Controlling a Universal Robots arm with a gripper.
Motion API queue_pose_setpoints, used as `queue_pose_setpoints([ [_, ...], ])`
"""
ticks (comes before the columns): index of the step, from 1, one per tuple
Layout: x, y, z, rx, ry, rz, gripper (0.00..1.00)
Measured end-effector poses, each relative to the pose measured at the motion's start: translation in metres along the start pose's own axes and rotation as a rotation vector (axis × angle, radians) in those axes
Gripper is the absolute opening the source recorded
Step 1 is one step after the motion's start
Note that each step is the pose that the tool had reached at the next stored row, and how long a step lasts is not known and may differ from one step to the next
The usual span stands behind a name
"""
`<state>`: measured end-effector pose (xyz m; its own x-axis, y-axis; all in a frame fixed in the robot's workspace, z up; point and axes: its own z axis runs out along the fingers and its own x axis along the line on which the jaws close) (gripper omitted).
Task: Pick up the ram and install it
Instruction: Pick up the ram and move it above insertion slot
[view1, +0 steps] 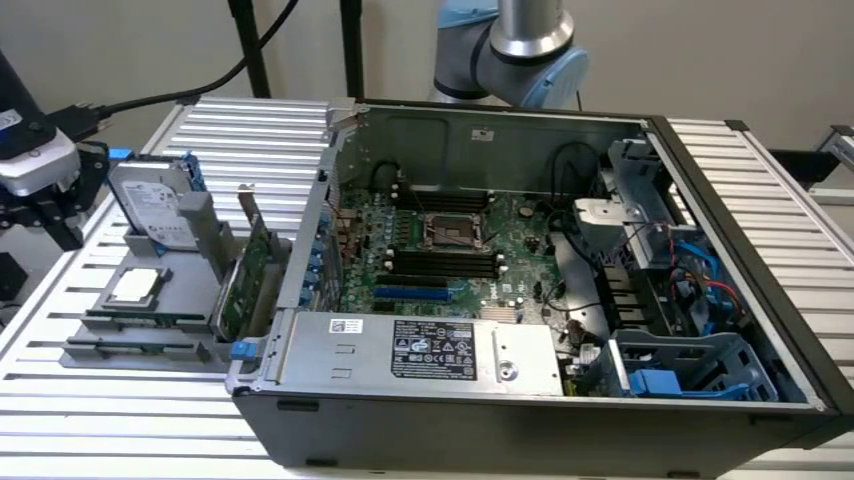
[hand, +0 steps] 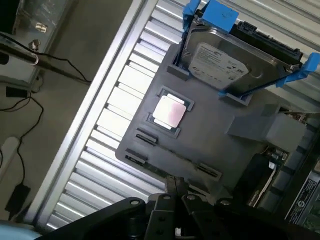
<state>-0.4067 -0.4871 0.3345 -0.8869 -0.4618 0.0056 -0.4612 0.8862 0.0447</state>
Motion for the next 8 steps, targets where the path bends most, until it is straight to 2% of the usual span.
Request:
queue_pose_setpoints([
  [8,0.0,-0.0002,0.0034,0.0018,0.0049,-0.145,0.0],
])
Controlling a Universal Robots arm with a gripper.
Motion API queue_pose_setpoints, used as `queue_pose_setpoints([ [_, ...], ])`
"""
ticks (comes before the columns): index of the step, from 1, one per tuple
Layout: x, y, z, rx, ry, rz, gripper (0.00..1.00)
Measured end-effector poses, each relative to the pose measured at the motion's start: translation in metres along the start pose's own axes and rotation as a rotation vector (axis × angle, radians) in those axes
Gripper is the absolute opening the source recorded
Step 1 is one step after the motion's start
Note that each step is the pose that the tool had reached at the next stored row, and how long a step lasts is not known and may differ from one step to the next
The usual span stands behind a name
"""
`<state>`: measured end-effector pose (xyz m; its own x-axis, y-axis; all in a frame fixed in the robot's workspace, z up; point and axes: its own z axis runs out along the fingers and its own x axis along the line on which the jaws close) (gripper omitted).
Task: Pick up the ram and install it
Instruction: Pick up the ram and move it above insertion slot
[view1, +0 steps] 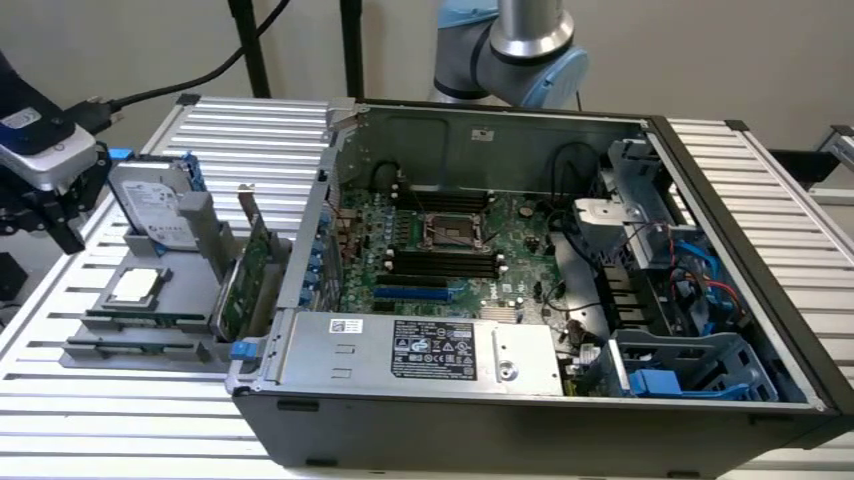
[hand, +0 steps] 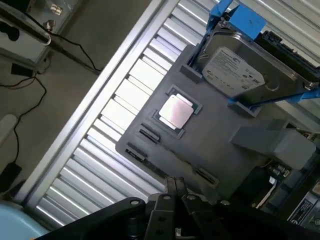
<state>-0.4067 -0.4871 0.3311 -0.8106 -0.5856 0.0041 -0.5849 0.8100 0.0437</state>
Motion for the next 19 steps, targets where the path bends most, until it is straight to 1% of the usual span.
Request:
queue_pose_setpoints([
  [19,0.0,-0.0003,0.0086,0.0056,0.0094,-0.345,0.0],
])
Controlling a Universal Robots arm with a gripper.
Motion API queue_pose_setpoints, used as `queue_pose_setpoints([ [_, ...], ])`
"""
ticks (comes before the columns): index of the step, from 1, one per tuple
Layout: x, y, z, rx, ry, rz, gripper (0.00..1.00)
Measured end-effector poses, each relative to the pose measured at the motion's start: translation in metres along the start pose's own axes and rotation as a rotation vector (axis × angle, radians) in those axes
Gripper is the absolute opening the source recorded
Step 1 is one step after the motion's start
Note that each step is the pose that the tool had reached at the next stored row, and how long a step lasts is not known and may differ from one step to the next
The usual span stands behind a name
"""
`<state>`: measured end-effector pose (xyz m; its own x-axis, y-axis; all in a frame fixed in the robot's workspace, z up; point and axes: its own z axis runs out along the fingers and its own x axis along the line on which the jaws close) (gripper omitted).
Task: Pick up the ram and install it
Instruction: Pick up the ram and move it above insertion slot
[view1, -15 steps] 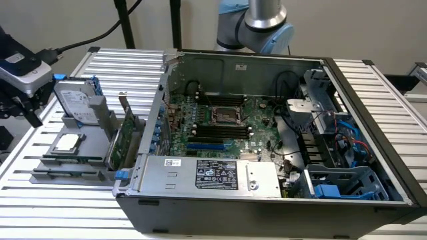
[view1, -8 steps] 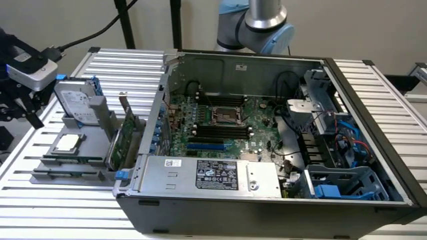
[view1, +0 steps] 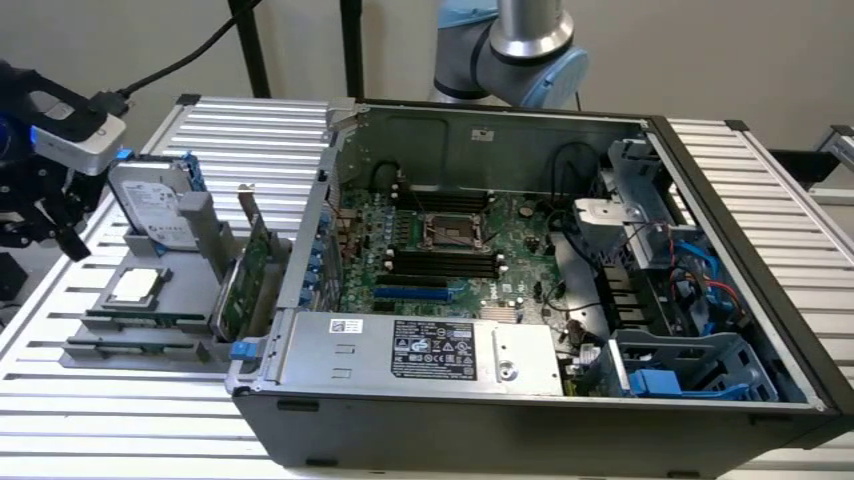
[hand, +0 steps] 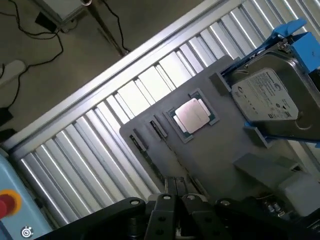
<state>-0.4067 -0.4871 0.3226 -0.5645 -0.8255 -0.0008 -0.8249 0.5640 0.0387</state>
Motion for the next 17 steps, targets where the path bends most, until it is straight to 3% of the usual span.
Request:
queue_pose_setpoints([
  [17,0.0,-0.0003,0.0078,0.0074,0.007,-0.309,0.0],
])
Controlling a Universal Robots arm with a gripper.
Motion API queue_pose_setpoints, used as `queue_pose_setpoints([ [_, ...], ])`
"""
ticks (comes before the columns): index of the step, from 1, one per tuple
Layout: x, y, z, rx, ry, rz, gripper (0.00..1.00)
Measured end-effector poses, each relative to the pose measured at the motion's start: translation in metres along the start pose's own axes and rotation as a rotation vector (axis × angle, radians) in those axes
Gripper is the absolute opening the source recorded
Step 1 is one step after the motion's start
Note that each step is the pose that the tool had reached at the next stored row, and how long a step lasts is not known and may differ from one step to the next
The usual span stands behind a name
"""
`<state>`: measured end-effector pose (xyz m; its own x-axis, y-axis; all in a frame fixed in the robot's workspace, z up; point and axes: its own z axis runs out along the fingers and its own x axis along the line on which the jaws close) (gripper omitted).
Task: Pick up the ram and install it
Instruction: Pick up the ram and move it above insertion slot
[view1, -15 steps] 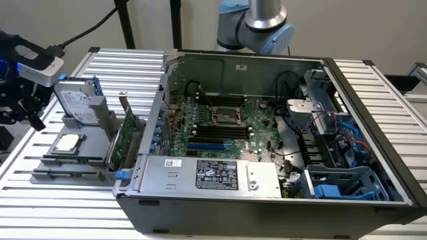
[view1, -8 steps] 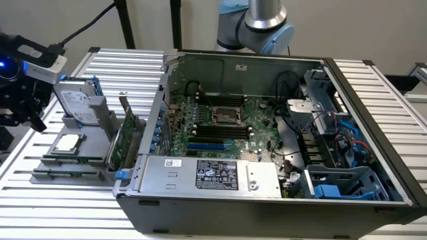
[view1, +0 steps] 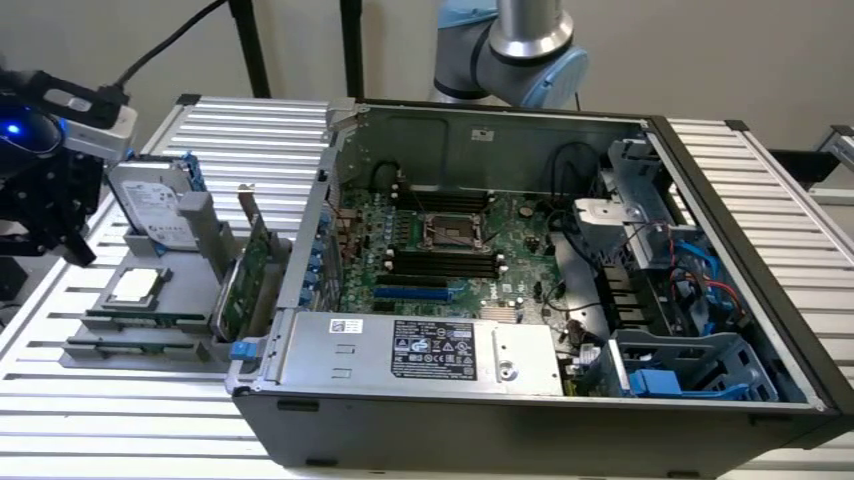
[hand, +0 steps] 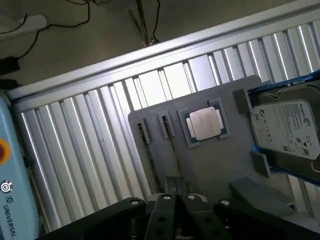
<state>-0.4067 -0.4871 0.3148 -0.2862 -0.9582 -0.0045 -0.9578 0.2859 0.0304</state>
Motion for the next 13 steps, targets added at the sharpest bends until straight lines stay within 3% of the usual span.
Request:
queue_pose_setpoints([
  [7,0.0,-0.0001,0.0023,0.002,0.003,-0.125,0.0],
  [13,-0.0005,-0.002,0.0042,0.0019,0.0051,-0.2,0.0],
])
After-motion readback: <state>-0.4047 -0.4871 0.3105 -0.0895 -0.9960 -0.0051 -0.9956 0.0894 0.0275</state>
